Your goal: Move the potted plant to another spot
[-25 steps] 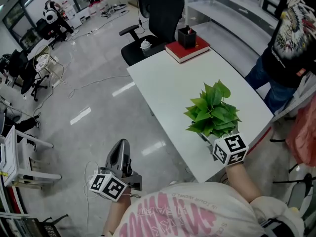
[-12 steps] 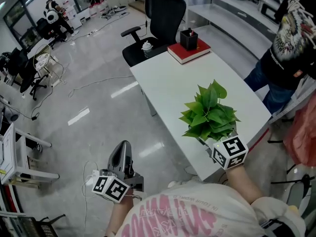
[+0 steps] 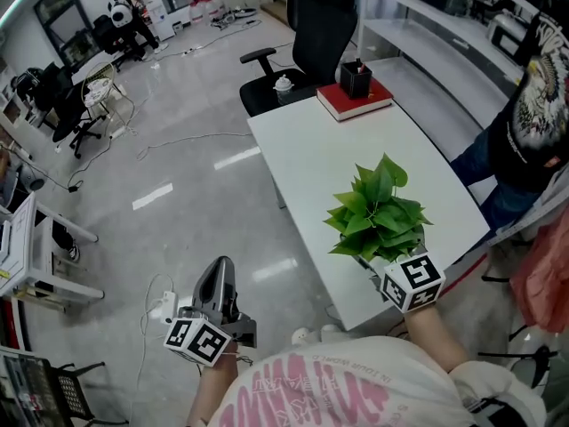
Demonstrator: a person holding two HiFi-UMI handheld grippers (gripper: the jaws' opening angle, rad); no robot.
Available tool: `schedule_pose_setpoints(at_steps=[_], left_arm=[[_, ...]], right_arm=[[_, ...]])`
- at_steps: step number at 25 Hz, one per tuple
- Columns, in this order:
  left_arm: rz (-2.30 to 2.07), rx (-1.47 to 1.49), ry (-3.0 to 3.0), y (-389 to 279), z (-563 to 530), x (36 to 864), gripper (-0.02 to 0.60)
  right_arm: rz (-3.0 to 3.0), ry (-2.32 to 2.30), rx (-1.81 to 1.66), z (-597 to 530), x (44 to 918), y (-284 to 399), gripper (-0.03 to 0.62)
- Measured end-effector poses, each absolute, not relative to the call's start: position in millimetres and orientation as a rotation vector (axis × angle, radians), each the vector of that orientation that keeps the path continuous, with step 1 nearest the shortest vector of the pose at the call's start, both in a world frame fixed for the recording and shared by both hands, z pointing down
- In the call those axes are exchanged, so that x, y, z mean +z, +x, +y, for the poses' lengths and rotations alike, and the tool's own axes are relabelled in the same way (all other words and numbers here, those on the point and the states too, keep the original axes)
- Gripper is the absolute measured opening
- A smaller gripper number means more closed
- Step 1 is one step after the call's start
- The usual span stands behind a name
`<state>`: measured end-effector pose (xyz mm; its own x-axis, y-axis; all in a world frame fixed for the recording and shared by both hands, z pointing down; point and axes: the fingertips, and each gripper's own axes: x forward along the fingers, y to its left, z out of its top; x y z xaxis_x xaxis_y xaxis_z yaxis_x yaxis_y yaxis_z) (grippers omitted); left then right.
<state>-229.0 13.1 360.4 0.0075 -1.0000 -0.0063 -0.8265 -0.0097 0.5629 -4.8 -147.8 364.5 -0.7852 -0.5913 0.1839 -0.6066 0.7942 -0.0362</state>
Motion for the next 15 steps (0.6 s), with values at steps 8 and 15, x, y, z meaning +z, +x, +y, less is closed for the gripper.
schedule_pose_setpoints(at_steps=[8, 15], left_arm=[[-1.891, -0.575, 1.848, -170.3, 22.4, 356.7, 0.026], [-1.923, -0.557, 1.869, -132.7, 14.4, 345.6, 0.026]], right_arm=[[-2.856, 0.899, 0.212, -146.5, 365.8, 39.2, 0.552], [-2.884, 0.876, 0.219, -155.1, 364.5, 73.1, 0.552]])
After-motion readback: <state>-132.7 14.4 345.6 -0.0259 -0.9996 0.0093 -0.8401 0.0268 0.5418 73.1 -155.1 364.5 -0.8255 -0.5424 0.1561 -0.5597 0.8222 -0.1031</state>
